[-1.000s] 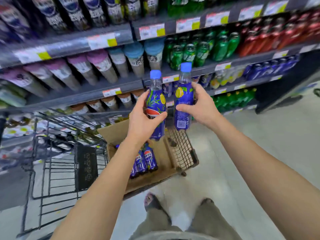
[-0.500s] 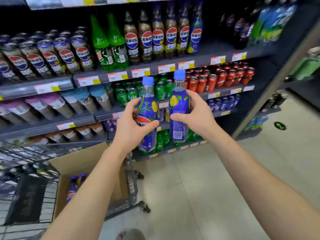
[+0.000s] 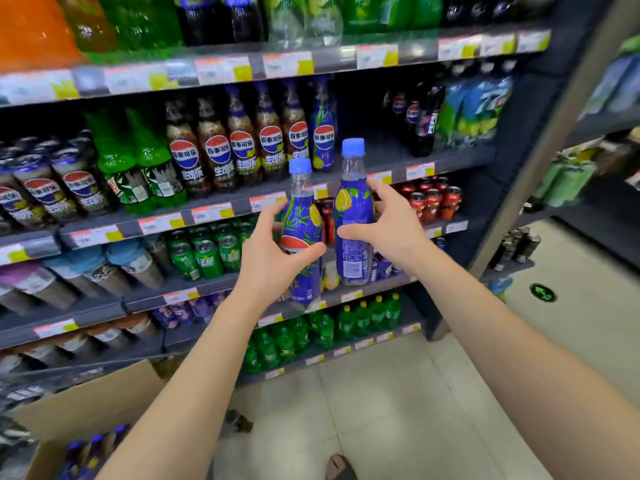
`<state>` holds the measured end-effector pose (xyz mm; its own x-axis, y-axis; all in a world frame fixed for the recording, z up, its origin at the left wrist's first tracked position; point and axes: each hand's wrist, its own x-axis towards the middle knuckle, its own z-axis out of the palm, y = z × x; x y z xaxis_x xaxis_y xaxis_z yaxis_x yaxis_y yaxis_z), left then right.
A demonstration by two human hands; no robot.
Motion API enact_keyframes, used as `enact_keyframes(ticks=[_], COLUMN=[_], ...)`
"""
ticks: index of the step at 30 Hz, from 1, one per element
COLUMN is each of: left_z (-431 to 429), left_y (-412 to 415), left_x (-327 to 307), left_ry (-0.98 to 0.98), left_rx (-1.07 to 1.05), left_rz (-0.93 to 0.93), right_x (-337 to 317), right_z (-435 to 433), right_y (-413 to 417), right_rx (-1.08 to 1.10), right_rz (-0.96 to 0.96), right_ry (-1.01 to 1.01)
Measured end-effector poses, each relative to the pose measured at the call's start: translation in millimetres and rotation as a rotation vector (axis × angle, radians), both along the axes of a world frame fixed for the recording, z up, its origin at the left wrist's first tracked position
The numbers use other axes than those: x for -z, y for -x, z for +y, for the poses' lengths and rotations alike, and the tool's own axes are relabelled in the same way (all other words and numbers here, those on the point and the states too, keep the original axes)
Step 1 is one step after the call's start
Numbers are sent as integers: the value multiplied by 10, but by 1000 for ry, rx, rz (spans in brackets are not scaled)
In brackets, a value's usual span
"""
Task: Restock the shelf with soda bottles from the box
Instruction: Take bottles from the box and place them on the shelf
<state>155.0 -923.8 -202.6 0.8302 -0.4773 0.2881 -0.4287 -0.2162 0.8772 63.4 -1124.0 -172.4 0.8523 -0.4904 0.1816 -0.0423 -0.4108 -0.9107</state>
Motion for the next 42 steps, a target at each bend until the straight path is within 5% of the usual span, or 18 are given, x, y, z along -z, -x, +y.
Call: enact_keyframes(ticks=[18, 31, 37, 42], left_z=[-1688, -2550, -2687, -2714], left_y=[-1244, -1220, -1196, -1288], left_x=[-24, -28, 111, 210], left_ry=[-18, 42, 46, 103], left_rx=[-162, -431, -460, -434], left_rz=[24, -3, 0, -17], right_x=[-218, -261, -145, 94], right_z=[-2082, -2809, -2852, -2922], right_y=[-1716, -2876, -3015, -3204], right_rx=[-144, -293, -246, -215], right_rz=[86, 2, -91, -227], right_ry=[-90, -71, 141, 130])
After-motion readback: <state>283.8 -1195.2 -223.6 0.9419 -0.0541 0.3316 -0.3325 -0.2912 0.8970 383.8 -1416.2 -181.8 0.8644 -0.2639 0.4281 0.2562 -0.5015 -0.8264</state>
